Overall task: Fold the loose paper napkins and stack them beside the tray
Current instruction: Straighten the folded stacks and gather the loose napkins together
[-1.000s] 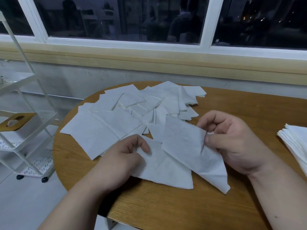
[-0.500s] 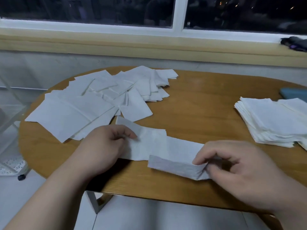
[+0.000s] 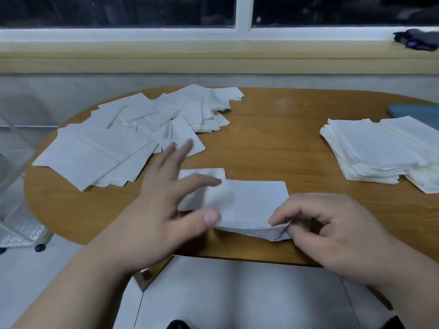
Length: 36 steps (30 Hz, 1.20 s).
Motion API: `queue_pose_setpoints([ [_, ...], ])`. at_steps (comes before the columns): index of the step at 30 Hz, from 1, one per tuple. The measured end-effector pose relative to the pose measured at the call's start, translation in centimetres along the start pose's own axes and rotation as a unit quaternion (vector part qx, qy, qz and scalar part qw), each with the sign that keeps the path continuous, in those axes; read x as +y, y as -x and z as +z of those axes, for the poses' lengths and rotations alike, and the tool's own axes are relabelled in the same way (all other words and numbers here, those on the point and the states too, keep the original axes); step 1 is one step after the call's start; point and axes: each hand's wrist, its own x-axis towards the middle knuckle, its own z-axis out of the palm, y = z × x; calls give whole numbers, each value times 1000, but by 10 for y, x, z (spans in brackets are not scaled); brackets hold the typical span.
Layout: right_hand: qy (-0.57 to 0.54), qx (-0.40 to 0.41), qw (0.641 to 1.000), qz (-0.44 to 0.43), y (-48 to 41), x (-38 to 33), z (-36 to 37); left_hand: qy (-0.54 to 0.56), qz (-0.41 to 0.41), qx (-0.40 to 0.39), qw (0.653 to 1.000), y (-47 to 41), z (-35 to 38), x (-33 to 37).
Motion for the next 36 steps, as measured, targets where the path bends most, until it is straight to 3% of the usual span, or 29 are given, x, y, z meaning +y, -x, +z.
queue_pose_setpoints([
  [3,-14,13,1000,12,2,3,-1,2,88,-64,994,-2,2,8],
  [6,-64,38,996,40,2,1,-3,58,91,-50,993,-6,8,11],
  [10,-105,78,987,91,-6,6,-3,99,18,-14,995,-10,15,19],
  [13,-33,77,990,111,-13,16,-2,84,-91,21,992,-18,25,23],
  [15,49,84,991,89,-12,23,0,16,-105,34,994,-23,33,19],
  [18,138,69,987,52,-7,30,0,-79,-70,40,994,-25,40,11],
  [21,159,19,987,12,4,30,3,-68,-35,57,995,-21,38,10],
  [27,246,-88,965,-19,23,25,12,-111,107,-134,979,-10,39,12],
  [32,209,-2,974,-82,33,16,14,-136,154,-121,971,-6,43,18],
  [34,165,29,985,-46,33,9,10,-109,170,-90,975,-6,41,25],
  [36,67,60,995,53,29,-1,4,-49,161,-59,984,-6,36,32],
])
